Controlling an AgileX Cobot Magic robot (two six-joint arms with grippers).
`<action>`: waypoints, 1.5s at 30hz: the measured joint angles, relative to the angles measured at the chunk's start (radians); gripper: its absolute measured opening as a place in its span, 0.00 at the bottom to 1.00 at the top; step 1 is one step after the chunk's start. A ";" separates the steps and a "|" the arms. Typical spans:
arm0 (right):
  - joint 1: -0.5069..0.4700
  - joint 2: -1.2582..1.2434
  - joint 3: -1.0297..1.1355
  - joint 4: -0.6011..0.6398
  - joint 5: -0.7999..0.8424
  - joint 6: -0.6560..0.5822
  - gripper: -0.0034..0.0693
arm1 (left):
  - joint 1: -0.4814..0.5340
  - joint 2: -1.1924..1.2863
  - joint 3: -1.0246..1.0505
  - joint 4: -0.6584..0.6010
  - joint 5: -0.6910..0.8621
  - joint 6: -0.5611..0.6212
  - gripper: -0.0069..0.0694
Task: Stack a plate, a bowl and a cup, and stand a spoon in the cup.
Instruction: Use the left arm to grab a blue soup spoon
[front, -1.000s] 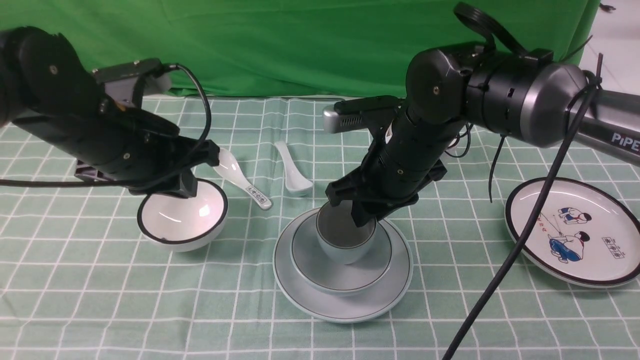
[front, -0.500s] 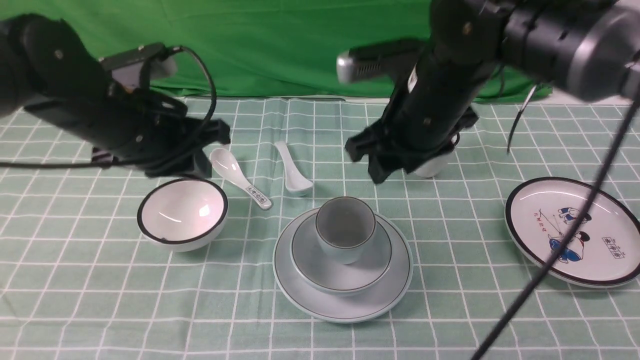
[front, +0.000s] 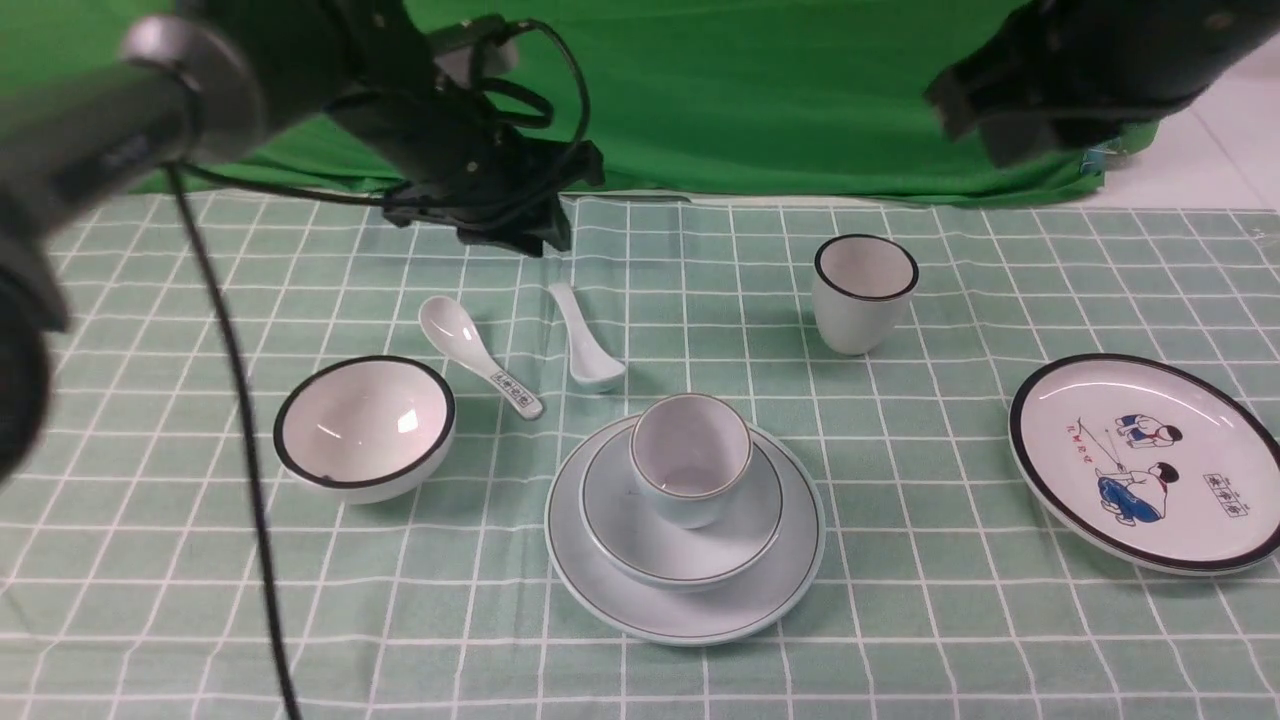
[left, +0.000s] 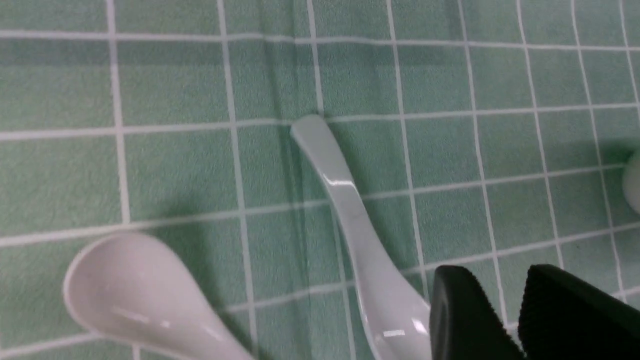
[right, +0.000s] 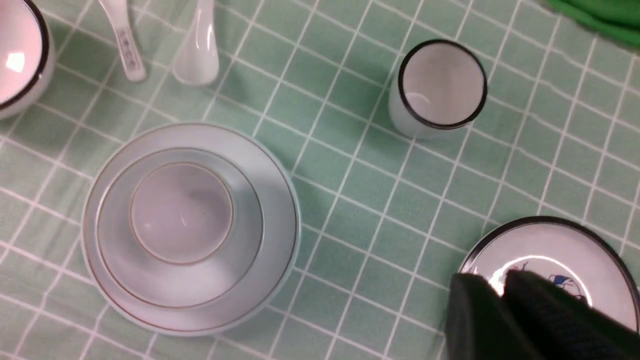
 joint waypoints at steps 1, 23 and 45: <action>0.000 -0.028 0.001 -0.001 0.001 0.001 0.20 | -0.005 0.047 -0.042 0.011 0.000 -0.007 0.44; 0.000 -0.076 0.089 -0.003 0.001 0.000 0.26 | -0.063 0.272 -0.178 0.209 -0.052 -0.086 0.54; 0.000 -0.076 0.090 -0.003 0.001 0.001 0.28 | -0.064 0.055 -0.181 0.228 0.009 -0.006 0.24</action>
